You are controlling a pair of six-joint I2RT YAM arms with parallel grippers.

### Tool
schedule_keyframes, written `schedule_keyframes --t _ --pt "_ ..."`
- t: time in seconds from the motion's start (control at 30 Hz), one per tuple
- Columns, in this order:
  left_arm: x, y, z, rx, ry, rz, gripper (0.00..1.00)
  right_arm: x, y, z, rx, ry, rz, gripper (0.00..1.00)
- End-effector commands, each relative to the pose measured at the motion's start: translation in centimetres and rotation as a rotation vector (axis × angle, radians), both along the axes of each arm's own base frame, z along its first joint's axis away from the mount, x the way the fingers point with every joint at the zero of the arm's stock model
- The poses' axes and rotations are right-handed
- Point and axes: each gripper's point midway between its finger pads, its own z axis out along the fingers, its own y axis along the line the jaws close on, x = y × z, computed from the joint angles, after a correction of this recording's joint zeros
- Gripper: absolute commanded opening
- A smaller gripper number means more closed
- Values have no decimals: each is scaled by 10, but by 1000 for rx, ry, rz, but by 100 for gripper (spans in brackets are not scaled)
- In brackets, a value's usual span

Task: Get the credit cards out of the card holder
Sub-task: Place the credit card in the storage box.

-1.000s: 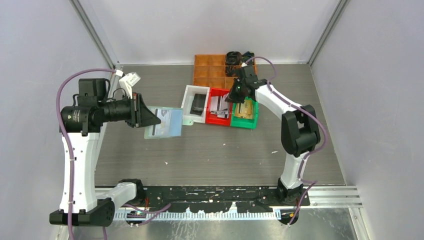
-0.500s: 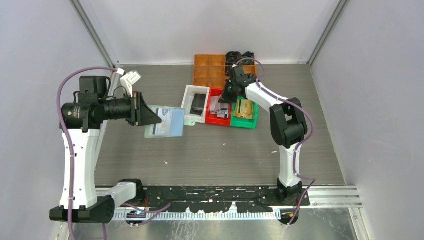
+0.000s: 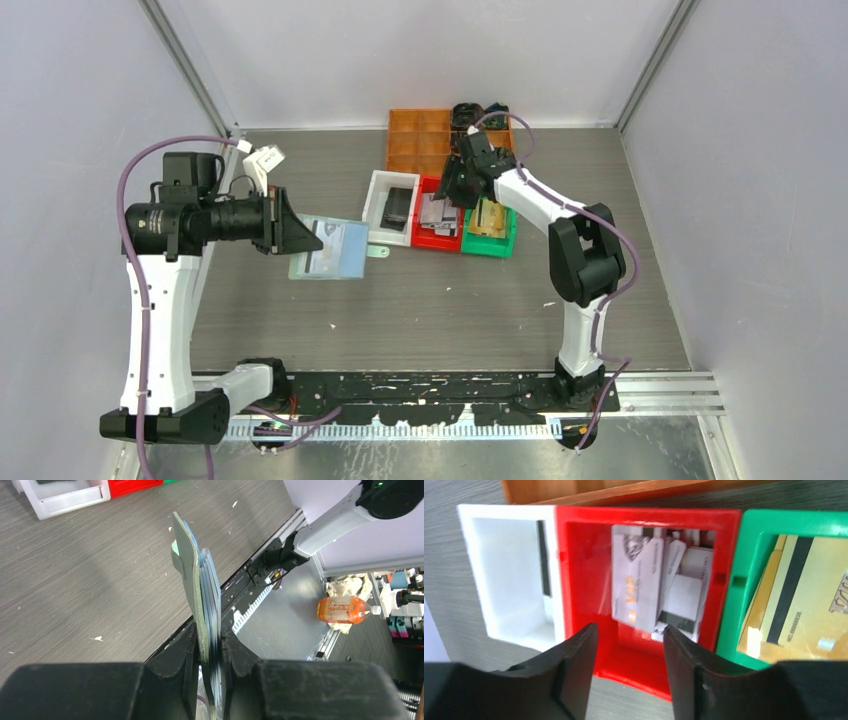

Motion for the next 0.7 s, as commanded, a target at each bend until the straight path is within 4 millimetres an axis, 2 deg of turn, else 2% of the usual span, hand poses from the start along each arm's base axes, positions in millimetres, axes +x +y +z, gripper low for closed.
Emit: schedule_keyframes --t 0.0,0.17,0.33,0.47,0.57,0.67 --pt "-5 0 1 12 -20 -32 0 -10 8 81 -10 -180 25 60" --pt "-8 3 -6 38 -21 -56 0 -38 22 137 31 -281 98 77" --pt "-9 4 -14 60 -19 -95 0 -82 60 195 194 -363 285 93" --pt "-9 3 -15 58 -20 -130 0 -127 89 236 407 -396 488 98" --pt "-10 2 -15 48 -19 -150 0 -163 102 265 559 -438 640 99" --pt "-12 1 -15 44 -24 -167 0 -197 112 285 651 -480 770 99"
